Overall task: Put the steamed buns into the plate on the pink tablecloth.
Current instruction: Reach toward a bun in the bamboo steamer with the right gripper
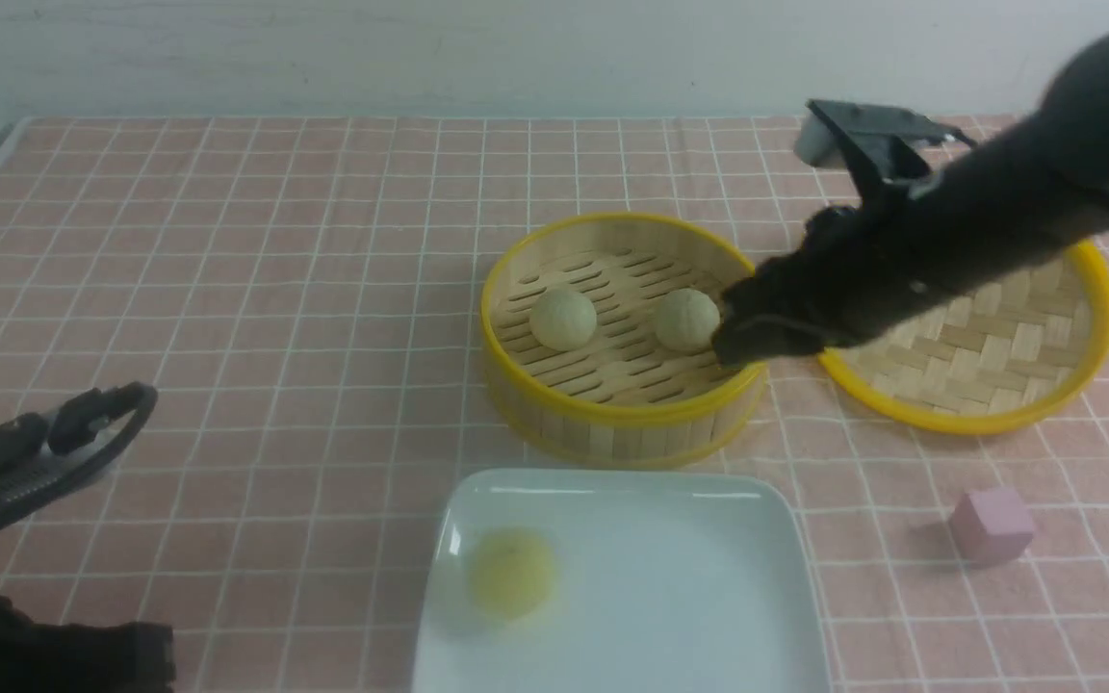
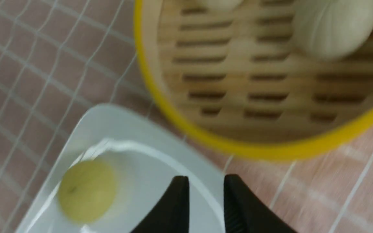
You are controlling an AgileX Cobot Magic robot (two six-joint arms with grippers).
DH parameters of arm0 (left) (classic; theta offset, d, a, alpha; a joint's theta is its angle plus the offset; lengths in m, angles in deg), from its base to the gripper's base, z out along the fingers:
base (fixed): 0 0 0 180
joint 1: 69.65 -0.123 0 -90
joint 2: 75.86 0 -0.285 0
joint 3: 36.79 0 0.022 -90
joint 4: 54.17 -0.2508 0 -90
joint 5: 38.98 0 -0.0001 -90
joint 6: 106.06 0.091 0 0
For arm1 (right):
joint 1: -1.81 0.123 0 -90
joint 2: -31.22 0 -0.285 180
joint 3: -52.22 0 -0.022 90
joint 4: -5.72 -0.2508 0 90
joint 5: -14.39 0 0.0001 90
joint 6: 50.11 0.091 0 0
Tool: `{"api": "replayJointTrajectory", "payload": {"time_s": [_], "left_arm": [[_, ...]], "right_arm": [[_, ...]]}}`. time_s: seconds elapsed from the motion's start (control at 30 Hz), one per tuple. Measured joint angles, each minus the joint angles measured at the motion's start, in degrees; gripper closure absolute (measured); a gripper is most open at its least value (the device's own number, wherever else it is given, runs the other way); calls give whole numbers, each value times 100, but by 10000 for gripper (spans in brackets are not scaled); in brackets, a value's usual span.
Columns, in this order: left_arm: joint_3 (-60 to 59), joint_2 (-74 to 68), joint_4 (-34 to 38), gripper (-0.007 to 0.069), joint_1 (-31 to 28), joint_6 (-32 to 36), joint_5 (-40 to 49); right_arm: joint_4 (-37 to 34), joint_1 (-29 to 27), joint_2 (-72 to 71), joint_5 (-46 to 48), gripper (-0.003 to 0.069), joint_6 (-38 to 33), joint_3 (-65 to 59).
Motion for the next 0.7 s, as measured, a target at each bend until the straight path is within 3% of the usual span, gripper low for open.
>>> {"api": "replayJointTrajectory", "payload": {"time_s": [0.17,0.37,0.47,0.53,0.57,0.6,0.7], "left_arm": [[0,0,0,453,0,0,76],[0,0,0,402,0,0,76],[0,0,0,391,0,0,76],[0,0,0,388,0,0,76],[0,0,0,388,0,0,76],[0,0,0,386,0,0,76],[0,0,0,386,0,0,76]], "right_arm": [[877,57,1048,-708,341,273,1031],[1448,57,1877,-1395,325,317,1297],[1513,57,2187,-1452,414,329,1297],[1513,57,2160,-1461,517,334,1322],[1513,57,2152,-1460,526,334,1322],[1529,57,2052,-1353,601,334,1335],[1540,57,1657,-928,645,334,1324]]}}
